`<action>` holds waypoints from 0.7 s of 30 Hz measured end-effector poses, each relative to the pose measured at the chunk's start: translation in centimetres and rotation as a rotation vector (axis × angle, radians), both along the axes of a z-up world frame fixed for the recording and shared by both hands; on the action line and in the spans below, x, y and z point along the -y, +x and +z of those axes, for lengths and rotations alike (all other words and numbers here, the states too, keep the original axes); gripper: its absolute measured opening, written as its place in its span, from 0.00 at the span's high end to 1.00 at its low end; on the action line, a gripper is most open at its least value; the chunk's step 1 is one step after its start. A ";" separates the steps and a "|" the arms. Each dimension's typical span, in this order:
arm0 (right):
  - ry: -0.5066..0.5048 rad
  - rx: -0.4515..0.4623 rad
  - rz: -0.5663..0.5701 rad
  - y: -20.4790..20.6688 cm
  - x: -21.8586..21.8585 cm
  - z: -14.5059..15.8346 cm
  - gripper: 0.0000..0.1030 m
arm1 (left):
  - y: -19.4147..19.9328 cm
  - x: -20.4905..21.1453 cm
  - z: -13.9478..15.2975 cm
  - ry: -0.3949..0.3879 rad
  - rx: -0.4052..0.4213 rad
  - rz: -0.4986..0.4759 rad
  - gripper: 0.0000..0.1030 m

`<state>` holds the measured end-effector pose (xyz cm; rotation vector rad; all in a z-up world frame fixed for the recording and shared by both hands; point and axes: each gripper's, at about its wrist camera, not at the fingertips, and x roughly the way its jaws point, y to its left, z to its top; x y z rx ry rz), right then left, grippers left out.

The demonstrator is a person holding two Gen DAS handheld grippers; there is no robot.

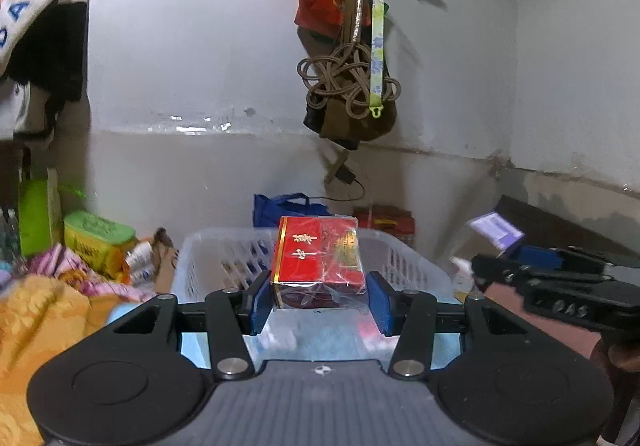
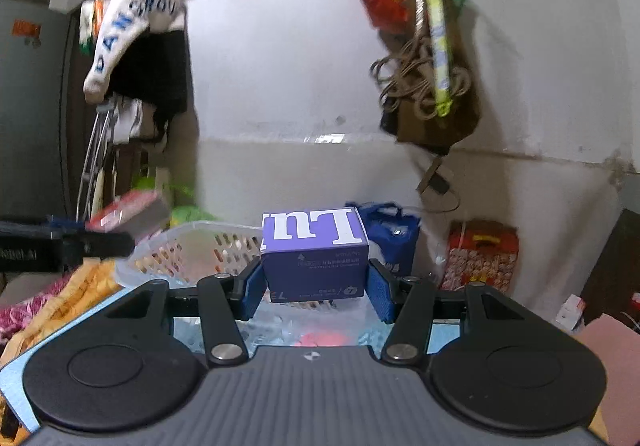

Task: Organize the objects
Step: 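Carry Lu box with right tool while left tool carries red box into the basket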

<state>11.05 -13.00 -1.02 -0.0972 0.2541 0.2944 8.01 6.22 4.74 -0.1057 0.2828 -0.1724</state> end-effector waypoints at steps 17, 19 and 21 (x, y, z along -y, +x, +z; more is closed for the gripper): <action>-0.065 -0.088 0.023 7.0 -2.8 -2.3 0.45 | 10.3 -2.9 -0.9 -0.051 -0.172 0.083 0.48; -0.054 -0.090 0.028 7.3 -2.8 -2.2 0.45 | 10.8 -3.2 -1.2 -0.059 -0.191 0.082 0.48; -0.052 -0.065 0.037 7.3 -2.9 -2.2 0.40 | 11.0 -3.4 -1.3 -0.063 -0.180 0.080 0.43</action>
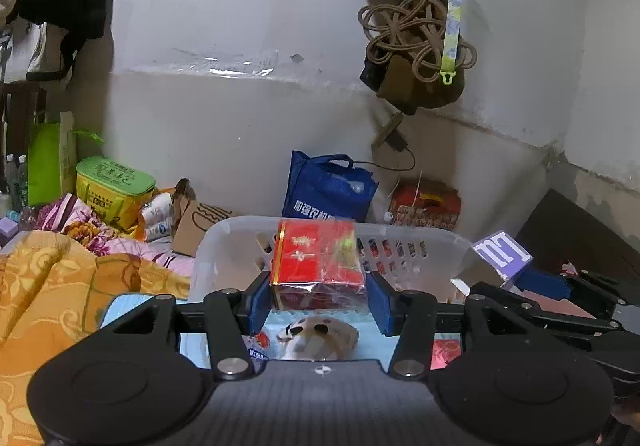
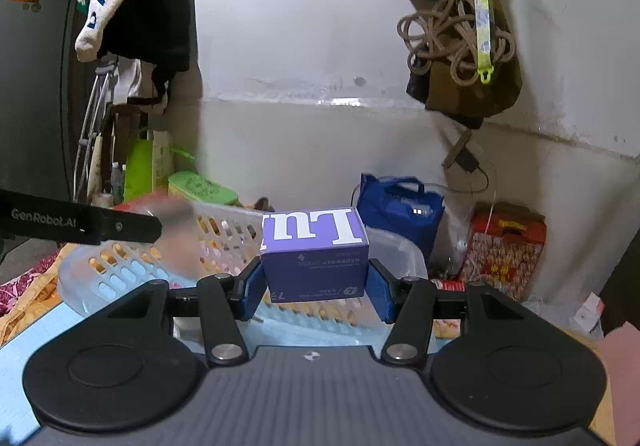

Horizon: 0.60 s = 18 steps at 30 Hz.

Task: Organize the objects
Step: 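Carry Lu box with right tool while left tool carries red box into the basket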

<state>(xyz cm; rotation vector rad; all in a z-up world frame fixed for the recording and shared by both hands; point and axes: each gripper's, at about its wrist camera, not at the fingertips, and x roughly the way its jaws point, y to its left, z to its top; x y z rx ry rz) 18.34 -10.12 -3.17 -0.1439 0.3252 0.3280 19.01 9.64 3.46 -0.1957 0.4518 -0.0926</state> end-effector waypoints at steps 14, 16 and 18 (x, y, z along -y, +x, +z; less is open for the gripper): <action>0.078 0.121 -0.040 -9.1 2.3 -1.0 0.00 | -7.2 1.2 0.4 0.061 0.151 -0.074 0.00; 0.132 0.050 -0.042 -9.8 3.1 -2.9 0.00 | -9.1 2.1 -1.2 0.073 0.155 -0.101 0.00; 0.150 -0.068 -0.039 -9.5 3.4 -4.6 0.00 | -9.6 3.0 -3.1 0.088 0.103 -0.140 0.00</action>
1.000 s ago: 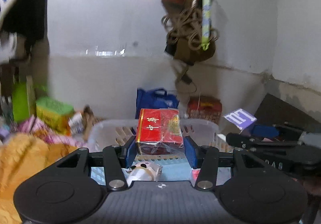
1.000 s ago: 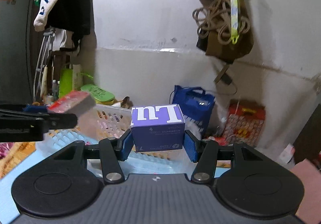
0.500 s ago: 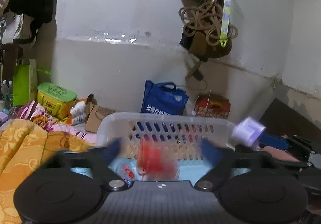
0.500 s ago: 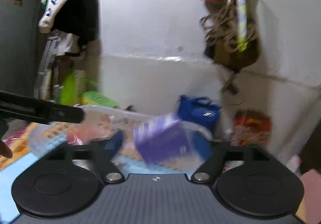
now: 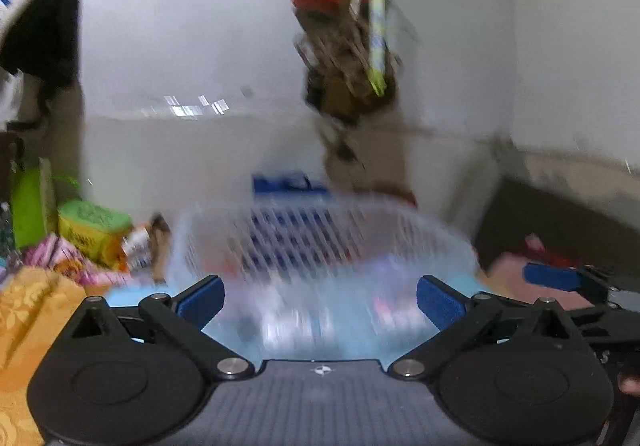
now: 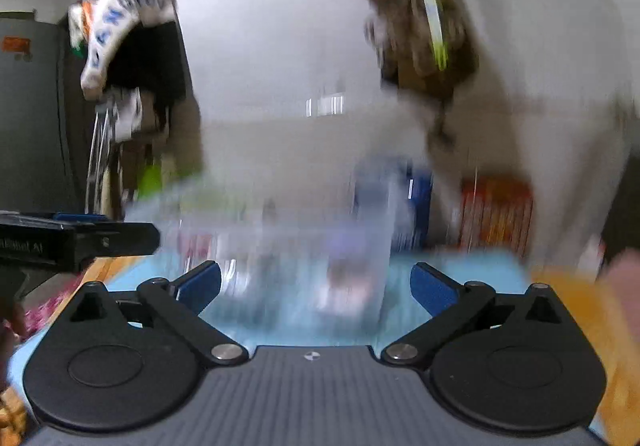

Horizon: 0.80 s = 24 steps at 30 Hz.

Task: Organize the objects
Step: 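Carry Lu box with right tool while left tool carries red box into the basket, then grasp the red wrapped ball with right tool while left tool grasps the KENT box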

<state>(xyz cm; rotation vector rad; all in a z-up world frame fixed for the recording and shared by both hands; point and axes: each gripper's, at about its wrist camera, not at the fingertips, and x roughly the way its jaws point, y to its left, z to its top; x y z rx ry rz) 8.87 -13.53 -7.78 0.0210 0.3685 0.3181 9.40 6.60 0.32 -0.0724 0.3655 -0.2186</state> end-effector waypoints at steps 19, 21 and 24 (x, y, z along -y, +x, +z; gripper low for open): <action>-0.153 -0.172 0.190 0.0 -4.0 -6.1 0.65 | 2.1 0.7 -6.2 0.052 -0.199 0.004 0.10; -0.159 -0.157 0.188 -0.4 -3.7 -5.9 0.65 | 2.2 0.7 -6.4 0.054 -0.204 0.006 0.10; -0.148 -0.148 0.181 -1.1 -2.7 -5.7 0.65 | 2.4 0.7 -6.8 0.061 -0.212 0.016 0.10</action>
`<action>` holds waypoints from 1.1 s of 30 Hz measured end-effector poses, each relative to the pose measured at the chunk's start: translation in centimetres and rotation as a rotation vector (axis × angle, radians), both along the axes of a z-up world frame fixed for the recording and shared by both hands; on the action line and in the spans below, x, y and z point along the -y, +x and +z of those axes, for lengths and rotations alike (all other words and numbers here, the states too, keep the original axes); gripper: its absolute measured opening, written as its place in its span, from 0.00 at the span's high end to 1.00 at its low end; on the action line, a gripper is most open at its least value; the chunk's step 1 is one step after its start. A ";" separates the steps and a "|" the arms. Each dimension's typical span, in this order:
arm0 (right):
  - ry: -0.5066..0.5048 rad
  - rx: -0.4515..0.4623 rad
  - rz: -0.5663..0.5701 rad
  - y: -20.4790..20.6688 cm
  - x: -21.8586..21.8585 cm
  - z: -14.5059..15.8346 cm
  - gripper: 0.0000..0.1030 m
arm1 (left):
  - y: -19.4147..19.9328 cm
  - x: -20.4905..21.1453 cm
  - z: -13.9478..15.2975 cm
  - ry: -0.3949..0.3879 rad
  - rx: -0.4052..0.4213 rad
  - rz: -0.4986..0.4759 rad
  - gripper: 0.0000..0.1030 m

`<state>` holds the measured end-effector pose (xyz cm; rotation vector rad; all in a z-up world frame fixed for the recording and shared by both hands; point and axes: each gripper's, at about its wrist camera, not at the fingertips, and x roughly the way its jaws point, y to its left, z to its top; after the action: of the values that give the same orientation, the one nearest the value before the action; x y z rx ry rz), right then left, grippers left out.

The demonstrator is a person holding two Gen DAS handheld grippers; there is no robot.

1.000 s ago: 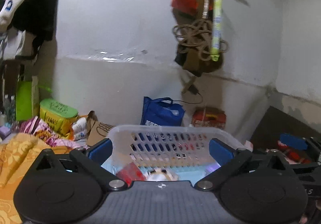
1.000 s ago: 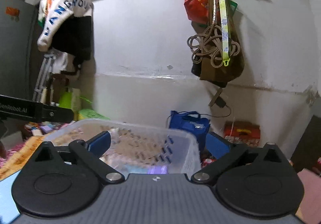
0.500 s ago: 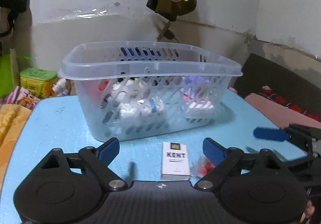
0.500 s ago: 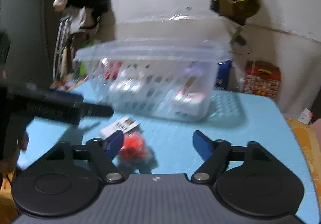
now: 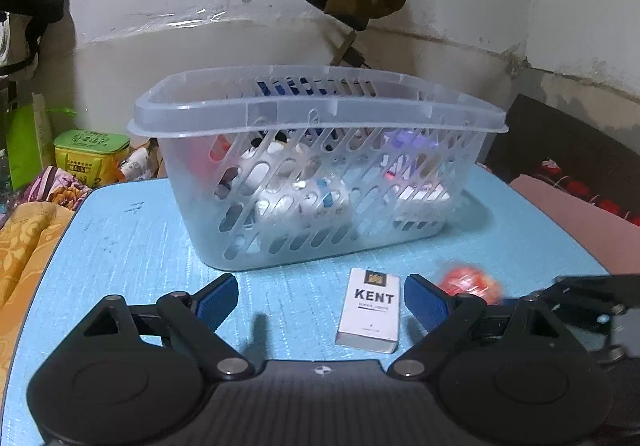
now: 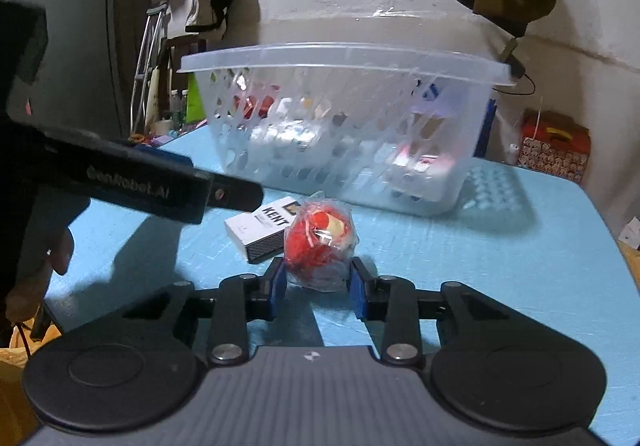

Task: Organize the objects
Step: 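Grasp the red wrapped ball with right tool while left tool grasps the KENT box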

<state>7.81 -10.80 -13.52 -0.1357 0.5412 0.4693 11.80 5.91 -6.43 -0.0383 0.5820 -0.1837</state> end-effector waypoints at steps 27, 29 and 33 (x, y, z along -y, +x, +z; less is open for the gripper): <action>0.029 -0.002 -0.045 0.2 3.0 0.4 0.65 | -1.3 3.2 -1.3 0.154 0.054 -0.048 0.60; 0.026 0.001 -0.045 0.1 2.9 0.4 0.65 | -1.5 3.0 -1.2 0.151 0.059 -0.050 0.60; 0.016 0.008 -0.047 0.1 2.8 0.5 0.65 | -1.9 3.0 -1.1 0.172 0.087 -0.051 0.60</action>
<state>7.93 -13.57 -13.06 -0.1092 0.5314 0.4267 9.92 2.88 -7.52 0.1503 0.5104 -0.1837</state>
